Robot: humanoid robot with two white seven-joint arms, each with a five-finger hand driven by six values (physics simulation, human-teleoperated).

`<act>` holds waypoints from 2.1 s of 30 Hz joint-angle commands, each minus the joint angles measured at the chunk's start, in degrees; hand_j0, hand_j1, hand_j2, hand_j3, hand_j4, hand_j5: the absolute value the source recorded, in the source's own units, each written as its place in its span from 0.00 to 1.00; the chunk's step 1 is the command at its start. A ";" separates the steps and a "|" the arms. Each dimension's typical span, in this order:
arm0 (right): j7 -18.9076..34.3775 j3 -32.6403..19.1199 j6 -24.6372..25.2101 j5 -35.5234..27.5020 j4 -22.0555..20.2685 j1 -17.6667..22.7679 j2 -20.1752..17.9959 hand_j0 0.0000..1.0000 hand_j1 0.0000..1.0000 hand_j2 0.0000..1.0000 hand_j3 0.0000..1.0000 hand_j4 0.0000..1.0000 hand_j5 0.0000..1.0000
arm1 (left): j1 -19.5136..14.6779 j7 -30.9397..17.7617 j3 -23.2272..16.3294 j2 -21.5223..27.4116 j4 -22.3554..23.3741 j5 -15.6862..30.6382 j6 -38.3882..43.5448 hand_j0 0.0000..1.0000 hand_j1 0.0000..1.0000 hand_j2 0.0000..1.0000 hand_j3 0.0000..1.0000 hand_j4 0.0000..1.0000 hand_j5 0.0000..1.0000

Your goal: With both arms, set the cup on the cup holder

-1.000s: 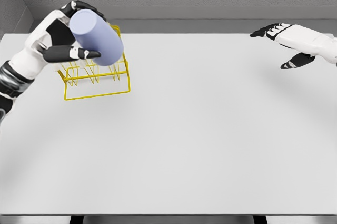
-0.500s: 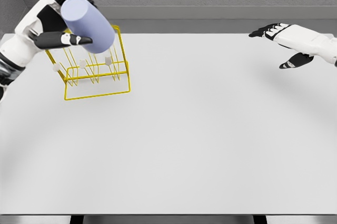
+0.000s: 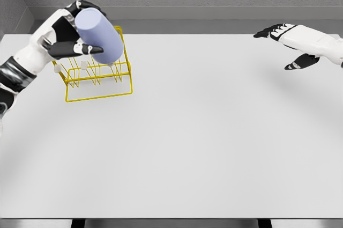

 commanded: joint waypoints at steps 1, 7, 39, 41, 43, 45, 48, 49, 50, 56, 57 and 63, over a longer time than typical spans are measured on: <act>-0.03 -0.11 0.03 -0.36 -0.01 0.00 -0.18 1.00 1.00 1.00 1.00 1.00 1.00 | 0.00 0.04 -0.18 0.08 0.32 0.39 0.13 0.41 0.41 0.41 0.41 0.41 0.41; -0.03 -0.11 0.03 -0.36 -0.01 0.00 0.08 1.00 1.00 1.00 1.00 1.00 1.00 | 0.09 -0.05 -0.18 -0.01 1.64 0.30 1.00 0.42 0.42 0.42 0.42 0.42 0.42; -0.03 -0.11 0.03 -0.36 -0.01 0.00 -0.09 1.00 1.00 1.00 1.00 1.00 1.00 | 0.44 -0.49 -0.18 -0.18 1.90 -0.84 1.27 0.92 0.92 0.92 0.92 0.92 0.92; -0.03 -0.11 0.03 -0.36 -0.01 0.09 -0.09 1.00 1.00 1.00 1.00 1.00 1.00 | 0.62 -0.49 -0.18 -0.18 1.81 -0.93 1.27 0.92 0.92 0.92 0.92 0.92 0.92; -0.03 -0.11 0.03 -0.36 -0.01 0.09 -0.01 1.00 1.00 1.00 1.00 1.00 1.00 | 0.62 -0.49 -0.18 -0.18 1.72 -0.84 1.27 0.92 0.92 0.92 0.92 0.92 0.92; -0.03 -0.11 0.03 -0.36 -0.01 0.09 -0.01 1.00 1.00 1.00 1.00 1.00 1.00 | 0.62 -0.49 -0.18 -0.18 1.72 -0.84 1.27 0.92 0.92 0.92 0.92 0.92 0.92; -0.03 -0.11 0.03 -0.44 -0.01 0.09 -0.01 1.00 1.00 1.00 1.00 1.00 1.00 | 0.44 -0.58 -0.18 -0.18 1.55 -0.76 1.27 0.92 0.92 0.92 0.92 0.92 0.92; -0.03 -0.11 0.03 -0.44 -0.01 0.09 -0.01 1.00 1.00 1.00 1.00 1.00 1.00 | 0.35 -0.58 -0.18 -0.18 1.37 -0.67 1.27 0.92 0.92 0.92 0.92 0.92 0.92; -0.03 -0.11 0.03 -0.36 -0.01 0.09 -0.01 1.00 1.00 1.00 1.00 1.00 1.00 | 0.35 -0.58 -0.09 -0.18 0.58 -0.67 1.27 0.92 0.92 0.92 0.92 0.92 0.92; -0.03 -0.11 0.03 -0.36 -0.01 0.09 -0.18 1.00 1.00 1.00 1.00 1.00 1.00 | 0.79 -1.98 -0.09 1.13 -4.51 -0.14 1.18 0.96 0.96 0.96 0.96 0.96 0.96; -0.03 -0.11 0.03 -0.36 -0.01 0.09 -0.18 1.00 1.00 1.00 1.00 1.00 1.00 | 0.88 -4.71 -0.09 2.63 -6.62 -0.14 1.18 0.98 0.98 0.98 0.98 0.98 0.98; -0.03 -0.11 0.03 -0.36 -0.01 0.09 0.08 1.00 1.00 1.00 1.00 1.00 1.00 | 6.94 -5.52 -0.09 11.24 -15.24 -0.76 0.48 1.00 1.00 1.00 1.00 1.00 1.00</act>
